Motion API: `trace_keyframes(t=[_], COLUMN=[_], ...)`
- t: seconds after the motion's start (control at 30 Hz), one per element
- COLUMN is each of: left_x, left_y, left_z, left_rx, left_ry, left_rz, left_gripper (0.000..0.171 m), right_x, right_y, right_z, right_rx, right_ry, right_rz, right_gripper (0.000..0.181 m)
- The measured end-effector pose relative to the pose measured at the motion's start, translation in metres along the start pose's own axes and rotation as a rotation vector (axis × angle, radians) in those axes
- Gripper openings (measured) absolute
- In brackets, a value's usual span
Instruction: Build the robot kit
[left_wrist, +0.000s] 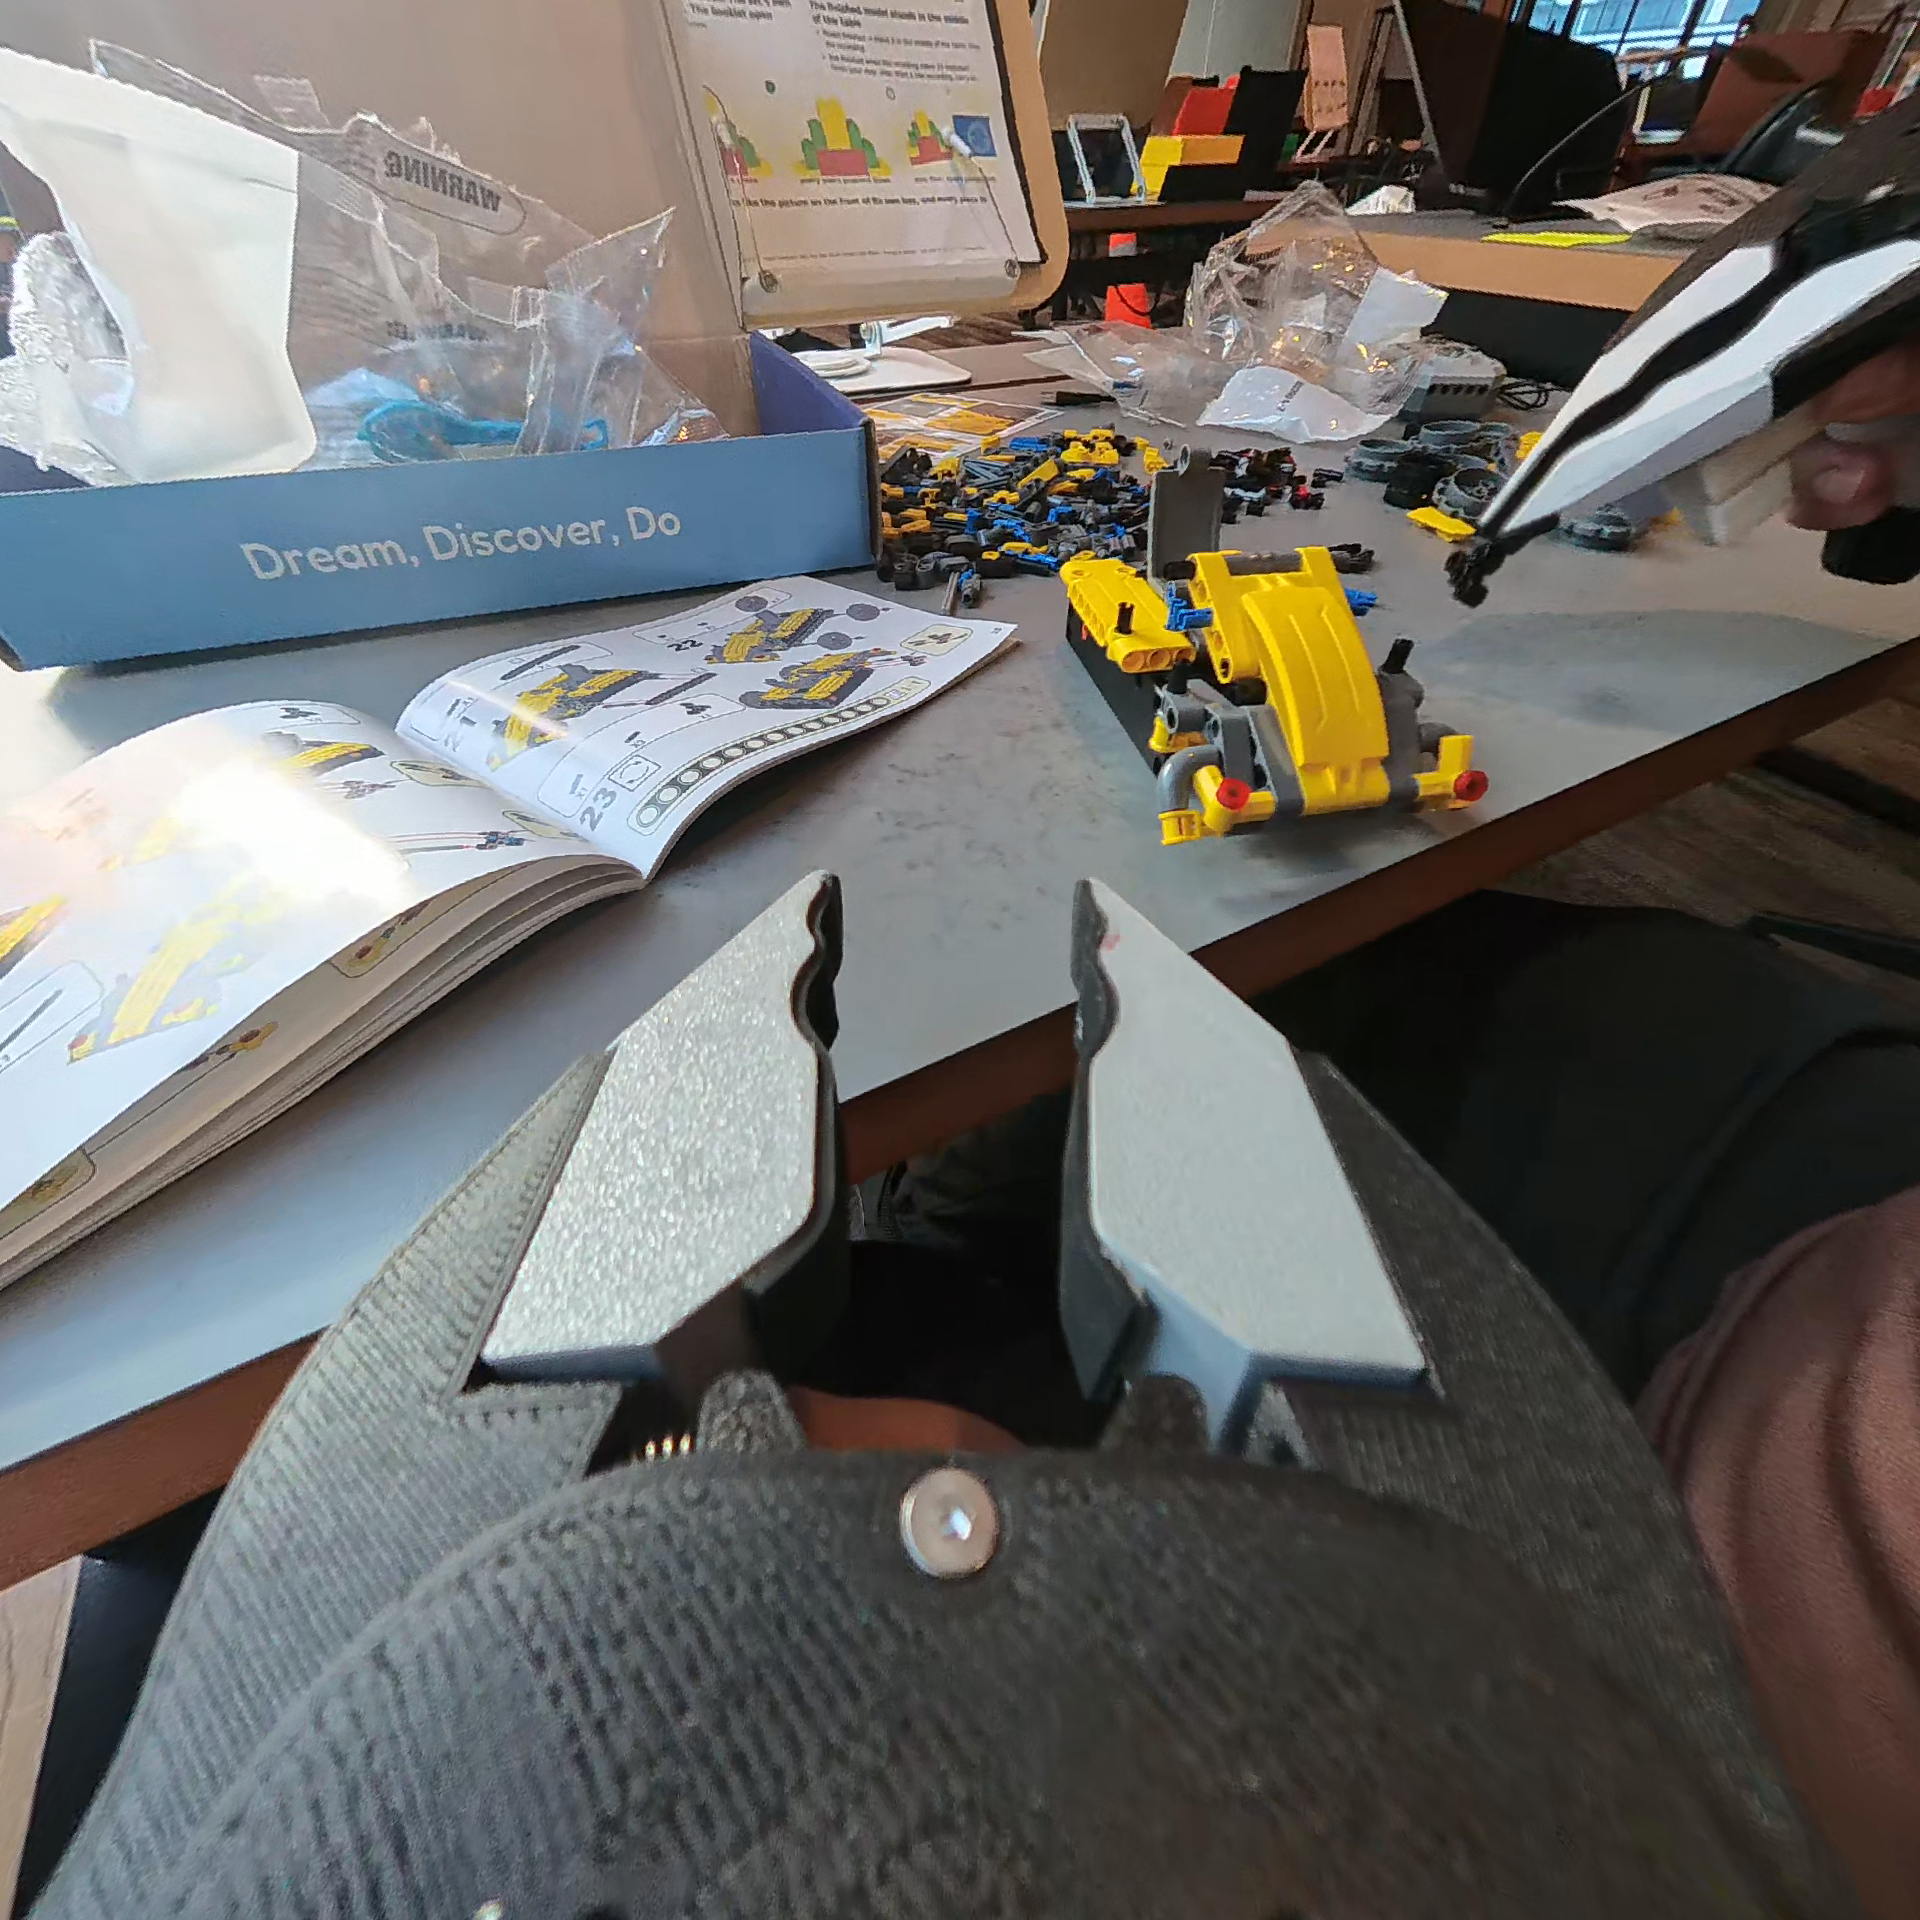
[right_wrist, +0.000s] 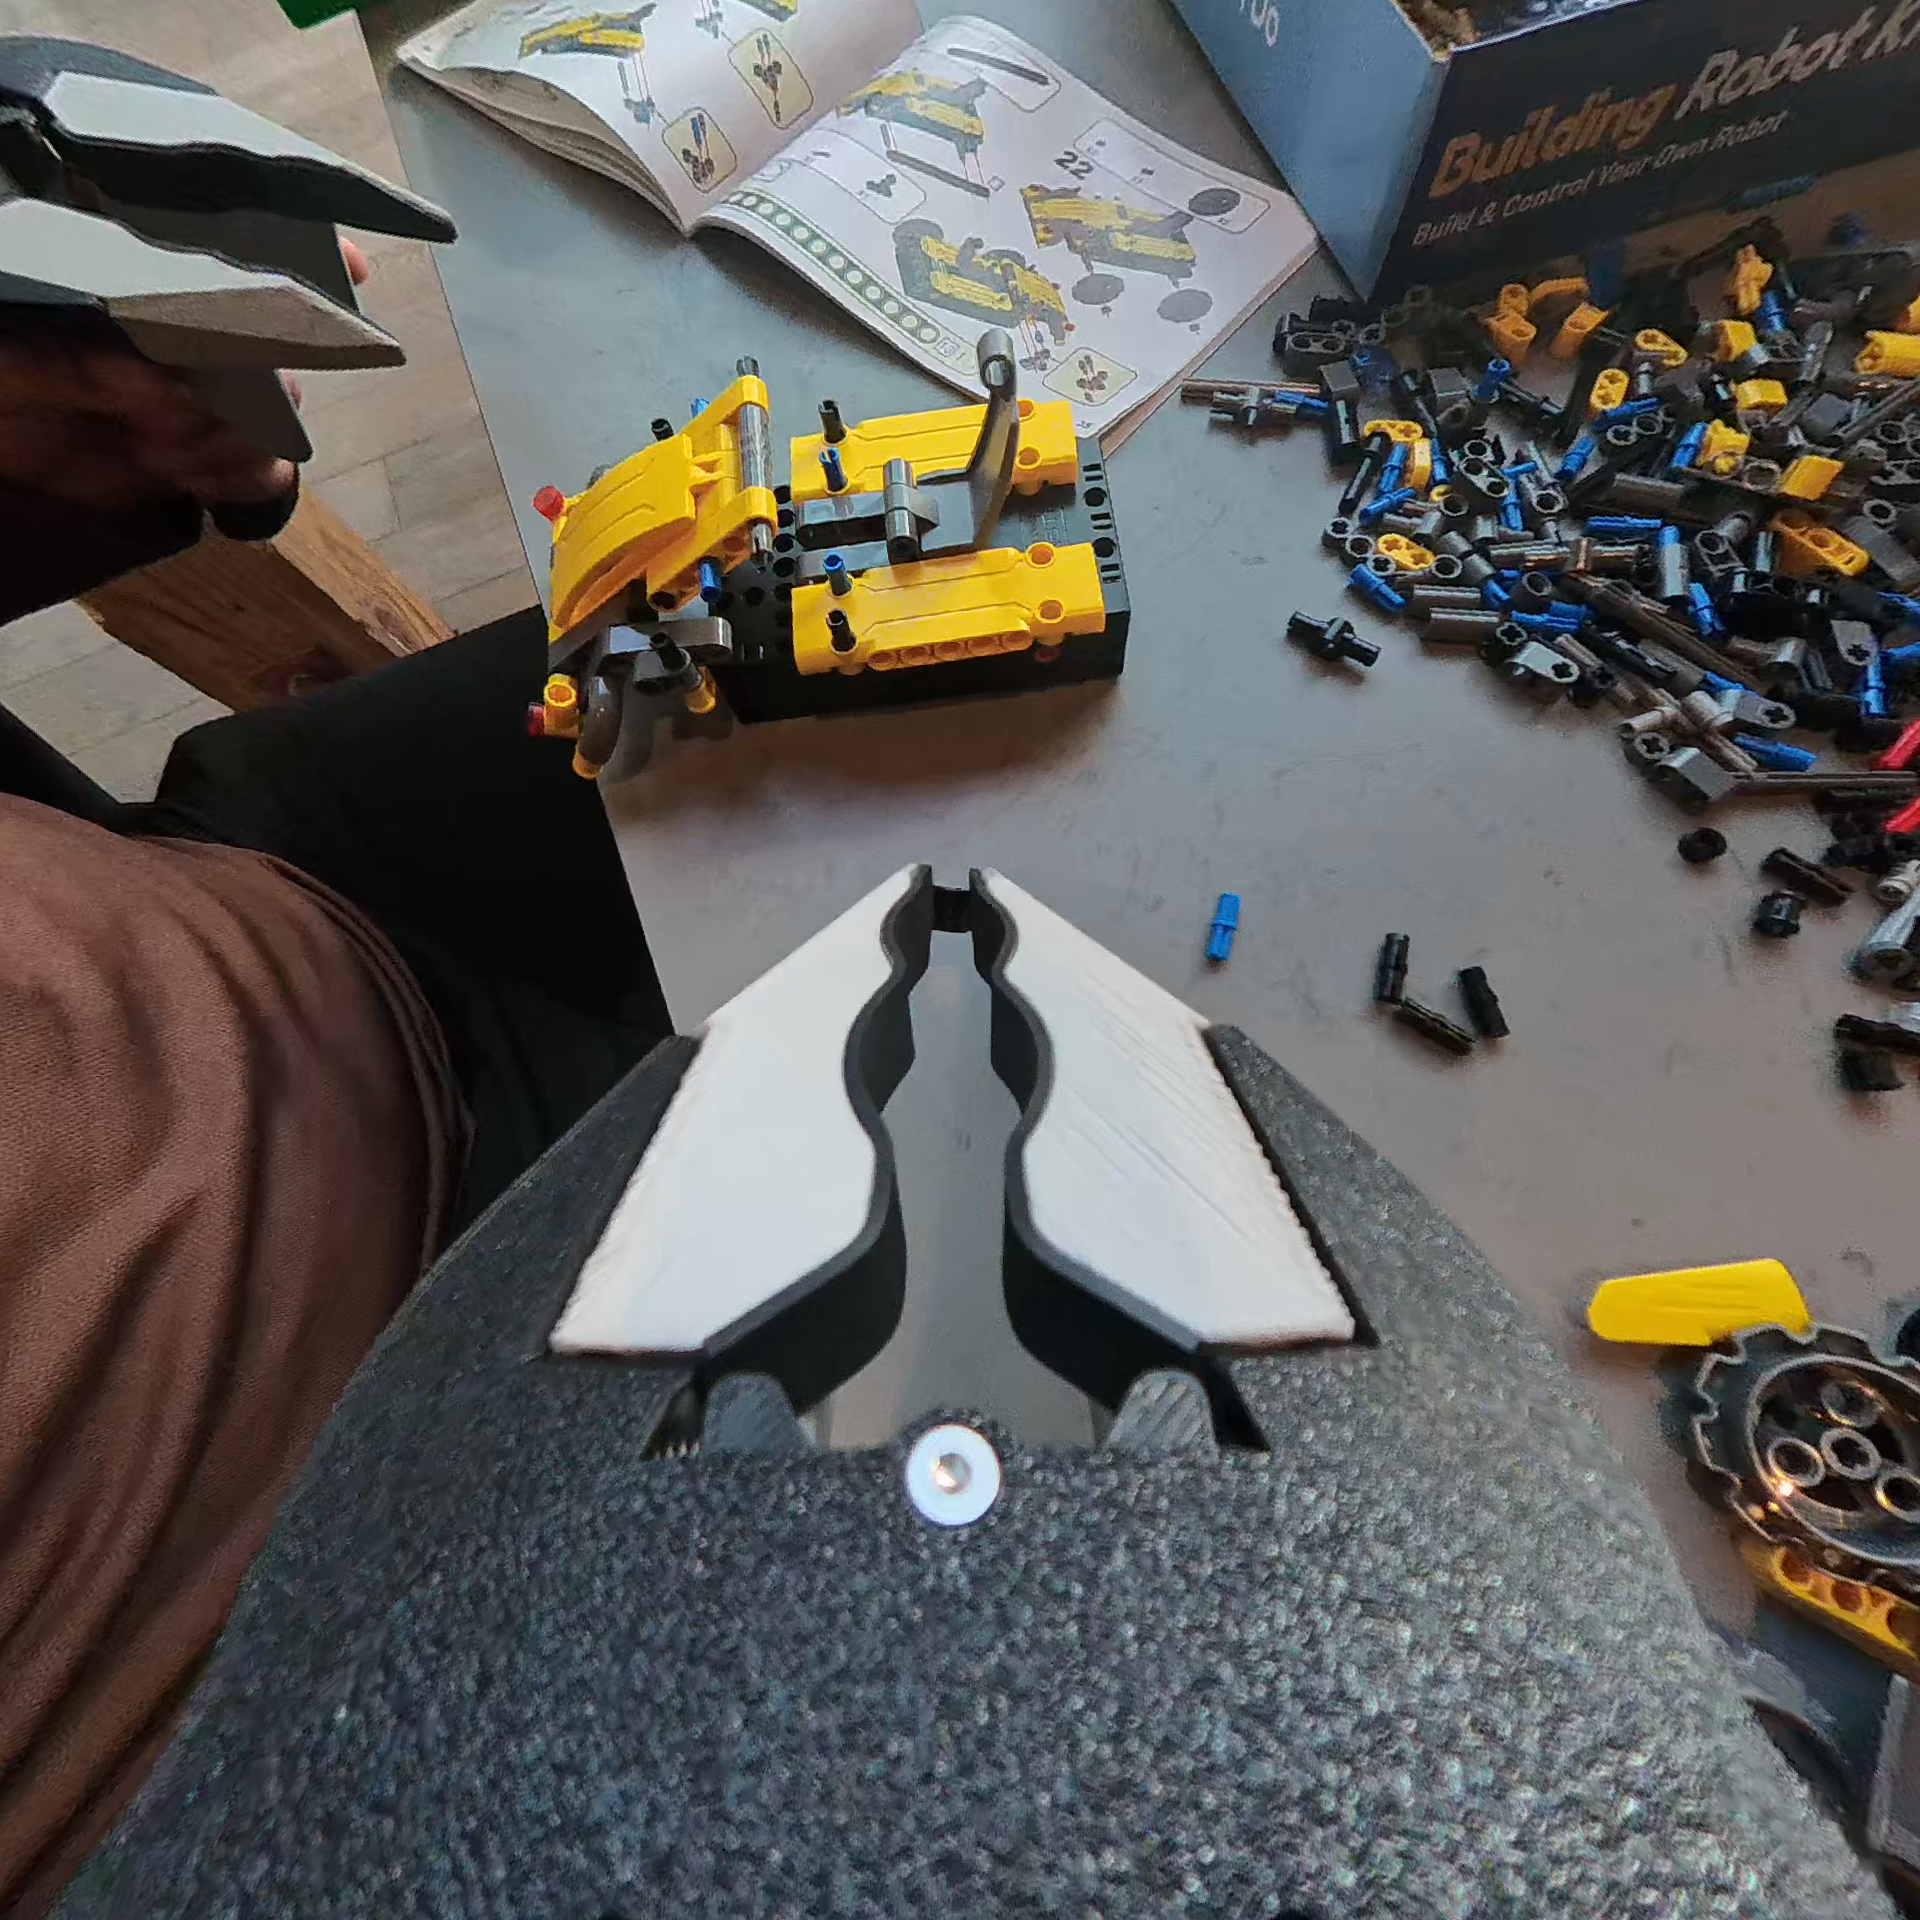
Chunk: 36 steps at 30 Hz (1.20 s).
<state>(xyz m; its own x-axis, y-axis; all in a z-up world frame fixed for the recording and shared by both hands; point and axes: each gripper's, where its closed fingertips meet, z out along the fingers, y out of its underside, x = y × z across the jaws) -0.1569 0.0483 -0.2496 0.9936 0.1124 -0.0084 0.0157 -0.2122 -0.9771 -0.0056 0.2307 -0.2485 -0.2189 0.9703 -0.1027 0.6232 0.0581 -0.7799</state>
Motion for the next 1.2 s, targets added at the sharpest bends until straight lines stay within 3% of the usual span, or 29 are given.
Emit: trace_keyframes(t=[0.63,0.83,1.2], left_x=[0.009,0.013,0.013], left_y=[0.005,0.007,0.009], left_z=[0.008,0.008,0.010], left_rx=[-0.028,-0.033,-0.048], left_ry=[0.024,0.035,0.032], left_rz=[0.043,0.055,0.063], left_gripper=[0.041,0.041,0.041], right_x=[-0.018,-0.029,-0.036], right_y=[0.006,-0.008,-0.006], right_z=[0.017,0.024,0.030], right_rx=[-0.078,-0.044,-0.045], right_ry=[-0.055,-0.099,-0.127], right_rz=[-0.082,-0.093,-0.113], right_gripper=[0.003,0.003,0.004])
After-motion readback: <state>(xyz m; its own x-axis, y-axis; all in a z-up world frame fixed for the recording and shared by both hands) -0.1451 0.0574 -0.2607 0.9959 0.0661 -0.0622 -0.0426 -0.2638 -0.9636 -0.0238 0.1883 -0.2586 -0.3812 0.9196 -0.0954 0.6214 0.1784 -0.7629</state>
